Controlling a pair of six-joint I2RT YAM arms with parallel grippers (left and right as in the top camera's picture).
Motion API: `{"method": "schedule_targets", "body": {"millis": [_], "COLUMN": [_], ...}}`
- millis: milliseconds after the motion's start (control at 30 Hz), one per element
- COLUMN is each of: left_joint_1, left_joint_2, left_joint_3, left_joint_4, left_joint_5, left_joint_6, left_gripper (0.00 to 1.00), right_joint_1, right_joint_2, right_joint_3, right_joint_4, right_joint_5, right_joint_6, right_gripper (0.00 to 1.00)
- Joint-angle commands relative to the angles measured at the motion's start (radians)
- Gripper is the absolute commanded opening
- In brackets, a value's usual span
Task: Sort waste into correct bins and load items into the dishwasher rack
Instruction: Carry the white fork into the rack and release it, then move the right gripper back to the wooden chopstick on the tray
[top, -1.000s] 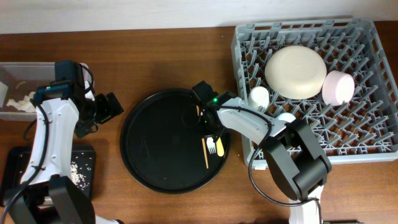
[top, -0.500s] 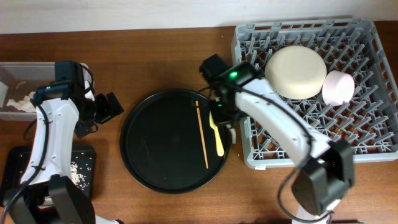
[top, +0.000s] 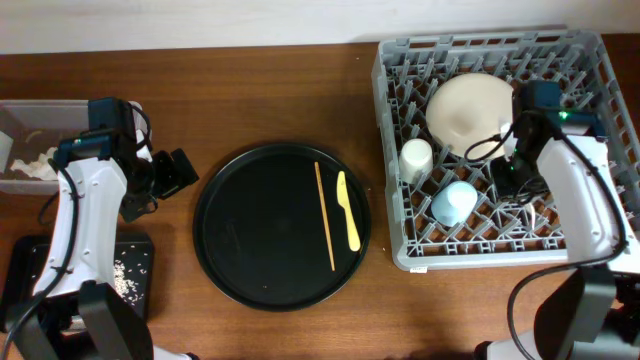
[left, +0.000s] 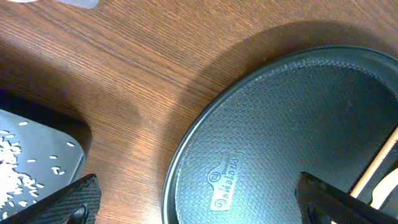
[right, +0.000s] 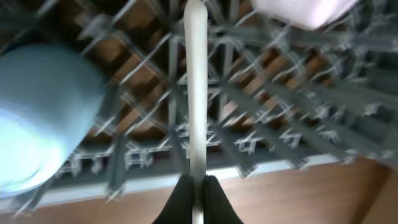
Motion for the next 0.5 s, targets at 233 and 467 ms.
{"method": "schedule_targets", "body": {"millis": [233,467], "left_joint_1": [0.002,0.002], "left_joint_2": [-0.008,-0.008], "left_joint_3": [0.007,0.007], "left_joint_4": [0.000,0.000], "left_joint_5": [0.007,0.007], "left_joint_6": [-0.002,-0.002], "left_gripper": [0.99,0.99], "right_joint_1": [-0.135,-0.135], "right_joint_2": [0.072,0.126], "right_joint_3": [-0.022,-0.022], "right_joint_4": [0.080,0.140], "right_joint_5": [-0.071,-0.141], "right_joint_6": [-0.029,-0.032], "right_gripper": [0.04,0.04]}}
